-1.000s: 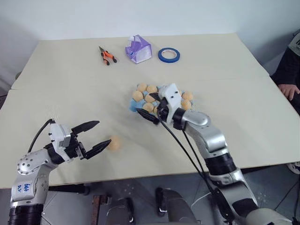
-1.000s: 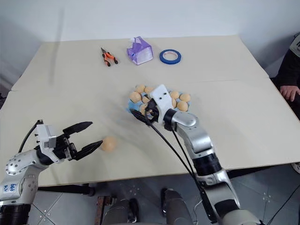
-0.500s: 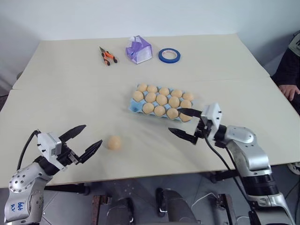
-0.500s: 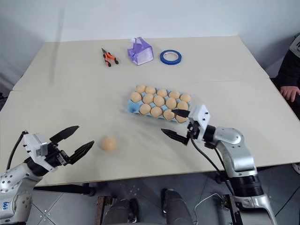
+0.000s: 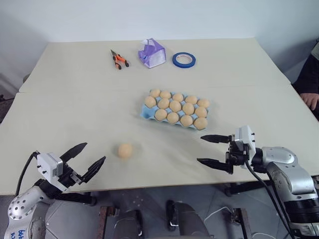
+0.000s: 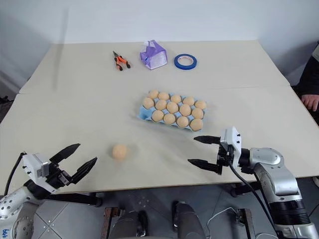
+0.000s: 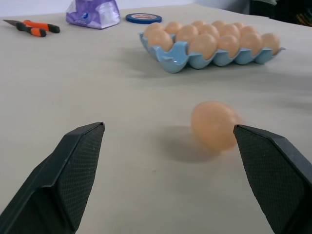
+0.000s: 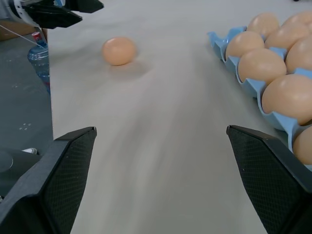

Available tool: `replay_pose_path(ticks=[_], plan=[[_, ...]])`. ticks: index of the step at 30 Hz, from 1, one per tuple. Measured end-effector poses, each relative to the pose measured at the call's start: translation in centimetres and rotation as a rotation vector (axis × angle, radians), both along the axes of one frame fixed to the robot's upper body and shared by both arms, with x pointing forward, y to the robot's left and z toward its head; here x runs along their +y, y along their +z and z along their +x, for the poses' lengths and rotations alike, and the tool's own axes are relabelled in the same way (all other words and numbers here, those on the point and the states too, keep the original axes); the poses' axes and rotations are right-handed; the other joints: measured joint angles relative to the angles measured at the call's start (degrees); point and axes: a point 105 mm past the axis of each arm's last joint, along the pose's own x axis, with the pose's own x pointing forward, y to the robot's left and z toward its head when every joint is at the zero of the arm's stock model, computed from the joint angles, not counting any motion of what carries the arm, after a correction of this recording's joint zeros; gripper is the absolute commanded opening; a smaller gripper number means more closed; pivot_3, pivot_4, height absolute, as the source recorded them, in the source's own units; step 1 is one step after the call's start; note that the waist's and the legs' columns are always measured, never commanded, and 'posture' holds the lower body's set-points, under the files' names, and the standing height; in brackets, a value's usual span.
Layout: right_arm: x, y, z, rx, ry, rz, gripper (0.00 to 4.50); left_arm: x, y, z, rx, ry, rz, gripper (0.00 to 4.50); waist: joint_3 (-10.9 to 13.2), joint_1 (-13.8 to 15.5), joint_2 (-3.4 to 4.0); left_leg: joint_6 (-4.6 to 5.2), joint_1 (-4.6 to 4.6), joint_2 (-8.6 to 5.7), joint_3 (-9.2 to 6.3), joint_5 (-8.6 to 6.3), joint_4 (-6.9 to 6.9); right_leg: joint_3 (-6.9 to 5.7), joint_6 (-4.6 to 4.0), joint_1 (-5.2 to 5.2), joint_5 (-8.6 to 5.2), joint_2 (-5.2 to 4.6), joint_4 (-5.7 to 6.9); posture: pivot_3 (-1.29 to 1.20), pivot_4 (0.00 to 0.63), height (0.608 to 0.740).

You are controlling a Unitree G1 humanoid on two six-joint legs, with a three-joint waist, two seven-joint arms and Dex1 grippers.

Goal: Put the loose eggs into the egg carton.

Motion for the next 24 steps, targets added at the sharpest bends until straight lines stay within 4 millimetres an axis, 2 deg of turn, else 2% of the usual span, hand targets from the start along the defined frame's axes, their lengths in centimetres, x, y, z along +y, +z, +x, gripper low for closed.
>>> replay_pose_path(ticks=[5, 9, 17, 21, 24], plan=[[-0.2, 0.2, 0.2, -0.007, -0.018, 0.000, 4.47, -3.1, 0.9, 1.1, -0.046, -0.085, 0.025, 4.50, 0.0, 0.7, 0.00, 0.03, -0.01, -0.02, -0.04, -0.01, 0.00, 0.01, 0.06, 0.08, 0.03, 0.01, -0.10, 0.00, 0.150, 0.740], [-0.2, 0.4, 0.3, -0.014, -0.032, -0.001, 4.47, -5.5, 0.8, 3.3, -0.044, -0.097, 0.064, 4.50, 0.0, 1.4, 0.01, 0.05, -0.01, -0.03, -0.04, 0.00, -0.01, 0.02, 0.09, 0.08, 0.05, 0.02, -0.10, 0.00, 0.150, 0.740], [-0.3, 0.4, 0.5, -0.012, -0.068, -0.006, 4.47, -6.8, -3.0, 5.2, 0.081, -0.095, 0.139, 4.50, 0.0, 1.4, 0.01, 0.26, 0.01, 0.00, -0.07, 0.04, 0.00, -0.02, 0.11, 0.05, 0.06, 0.04, 0.09, 0.00, 0.150, 0.740], [-0.4, 0.3, 0.7, -0.009, -0.096, -0.006, 4.50, -7.1, -3.4, 5.8, 0.073, -0.100, 0.168, 3.63, 0.0, 1.3, 0.01, 0.18, 0.01, -0.01, -0.06, -0.02, 0.02, -0.01, 0.11, 0.06, 0.06, 0.02, 0.08, 0.00, 0.150, 0.740], [-0.5, 0.2, 0.8, -0.006, -0.114, -0.007, 4.50, -7.3, -3.4, 5.8, 0.070, -0.109, 0.165, 2.59, 0.0, 1.4, 0.01, 0.21, 0.01, -0.01, -0.05, -0.02, 0.02, -0.02, 0.11, 0.06, 0.06, 0.01, 0.09, 0.00, 0.150, 0.740]])
